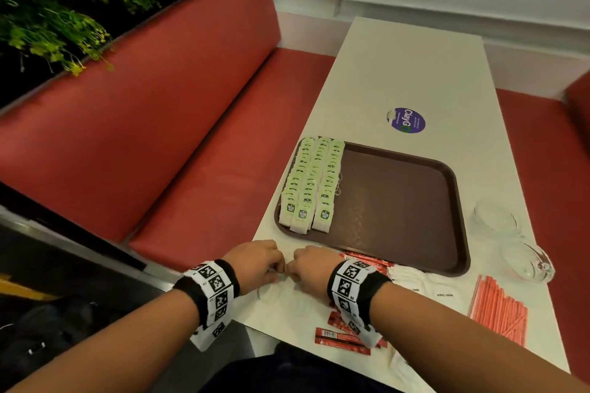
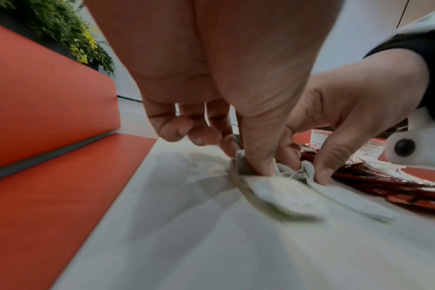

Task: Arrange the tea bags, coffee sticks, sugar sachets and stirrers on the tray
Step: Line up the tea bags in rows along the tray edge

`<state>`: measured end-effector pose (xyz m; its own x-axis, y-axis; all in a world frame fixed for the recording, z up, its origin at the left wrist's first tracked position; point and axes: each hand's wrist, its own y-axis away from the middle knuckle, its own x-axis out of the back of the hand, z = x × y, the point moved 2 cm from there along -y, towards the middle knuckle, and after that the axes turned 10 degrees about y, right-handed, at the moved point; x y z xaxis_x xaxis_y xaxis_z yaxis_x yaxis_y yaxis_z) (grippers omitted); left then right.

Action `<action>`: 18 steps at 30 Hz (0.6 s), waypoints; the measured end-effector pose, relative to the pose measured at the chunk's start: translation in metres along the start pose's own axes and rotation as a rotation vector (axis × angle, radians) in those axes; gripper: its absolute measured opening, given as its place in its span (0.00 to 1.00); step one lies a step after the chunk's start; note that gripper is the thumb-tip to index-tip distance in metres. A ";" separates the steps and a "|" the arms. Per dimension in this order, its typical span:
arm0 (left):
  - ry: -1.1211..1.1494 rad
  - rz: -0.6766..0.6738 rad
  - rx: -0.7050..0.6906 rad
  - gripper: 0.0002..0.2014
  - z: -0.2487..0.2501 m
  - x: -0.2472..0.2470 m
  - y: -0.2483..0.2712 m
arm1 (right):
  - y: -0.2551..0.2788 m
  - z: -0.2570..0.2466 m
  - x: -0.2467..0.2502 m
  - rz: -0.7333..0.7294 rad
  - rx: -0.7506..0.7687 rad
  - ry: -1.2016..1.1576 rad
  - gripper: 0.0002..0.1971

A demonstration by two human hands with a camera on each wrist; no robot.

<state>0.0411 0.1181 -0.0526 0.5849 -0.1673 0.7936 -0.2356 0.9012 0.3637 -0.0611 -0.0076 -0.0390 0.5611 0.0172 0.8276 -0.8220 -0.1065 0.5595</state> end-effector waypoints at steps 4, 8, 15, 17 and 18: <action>0.010 0.012 -0.002 0.05 0.003 0.008 -0.002 | 0.006 0.008 0.003 0.029 -0.037 -0.146 0.04; -0.025 -0.029 0.003 0.09 0.004 0.009 -0.003 | 0.018 0.020 0.012 0.041 -0.113 -0.264 0.11; -0.057 -0.024 -0.029 0.08 0.007 0.004 -0.006 | 0.039 0.033 0.016 0.087 -0.190 -0.380 0.25; -0.044 -0.019 -0.044 0.07 0.009 0.003 -0.006 | 0.044 0.034 0.015 0.089 -0.209 -0.389 0.24; -0.036 -0.010 -0.054 0.07 0.011 0.003 -0.006 | 0.045 0.035 0.013 0.086 -0.219 -0.391 0.23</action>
<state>0.0355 0.1076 -0.0473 0.5585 -0.1898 0.8075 -0.1872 0.9195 0.3456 -0.0876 -0.0468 -0.0042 0.4500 -0.3638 0.8156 -0.8449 0.1223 0.5208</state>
